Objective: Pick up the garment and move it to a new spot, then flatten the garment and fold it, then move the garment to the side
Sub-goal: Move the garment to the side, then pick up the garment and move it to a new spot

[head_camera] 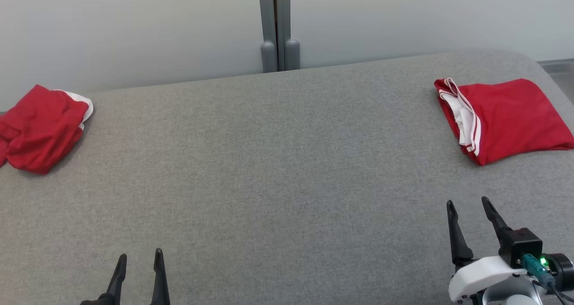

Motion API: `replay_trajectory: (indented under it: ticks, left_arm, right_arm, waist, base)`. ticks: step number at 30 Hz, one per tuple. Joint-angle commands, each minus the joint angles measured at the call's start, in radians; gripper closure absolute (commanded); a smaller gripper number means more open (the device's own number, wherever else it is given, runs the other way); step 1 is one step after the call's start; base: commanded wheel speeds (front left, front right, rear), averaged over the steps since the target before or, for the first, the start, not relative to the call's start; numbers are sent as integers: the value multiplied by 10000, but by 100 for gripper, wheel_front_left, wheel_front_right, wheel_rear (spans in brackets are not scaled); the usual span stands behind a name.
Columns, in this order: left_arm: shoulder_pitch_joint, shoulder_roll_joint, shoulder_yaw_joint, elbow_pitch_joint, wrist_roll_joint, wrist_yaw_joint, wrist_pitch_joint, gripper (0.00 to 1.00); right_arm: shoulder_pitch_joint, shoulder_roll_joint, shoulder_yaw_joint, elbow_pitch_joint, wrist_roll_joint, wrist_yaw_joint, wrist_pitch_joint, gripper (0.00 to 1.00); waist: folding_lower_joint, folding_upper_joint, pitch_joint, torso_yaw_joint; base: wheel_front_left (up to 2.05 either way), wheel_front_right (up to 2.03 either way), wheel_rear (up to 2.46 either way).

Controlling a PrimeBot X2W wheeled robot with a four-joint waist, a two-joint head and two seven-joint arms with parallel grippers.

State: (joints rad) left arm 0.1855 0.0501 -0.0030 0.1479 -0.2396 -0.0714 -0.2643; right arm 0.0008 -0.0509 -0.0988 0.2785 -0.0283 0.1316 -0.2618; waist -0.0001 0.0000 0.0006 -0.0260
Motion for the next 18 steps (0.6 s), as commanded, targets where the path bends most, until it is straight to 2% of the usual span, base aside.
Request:
replay_trajectory:
  ticks: [1,5,18]
  left_arm:
    - [167,11,-10,48,-26,-12,2,0]
    - [178,12,-93,110,-90,-105,2,0]
    - [119,12,-123,44,-89,-155,2,0]
  right_arm:
    - [256,-10,-1,-96,218,-19,-34,0]
    - [524,2,94,-309,606,-19,-34,0]
    - [706,1,297,-564,785,-19,-34,0]
  waist:
    - [1,0,-143,-71]
    - [1,0,-227,-84]
    - [1,0,-235,-58]
  base:
    - [0,0,0]
    - [0,0,0]
    - [0,0,0]
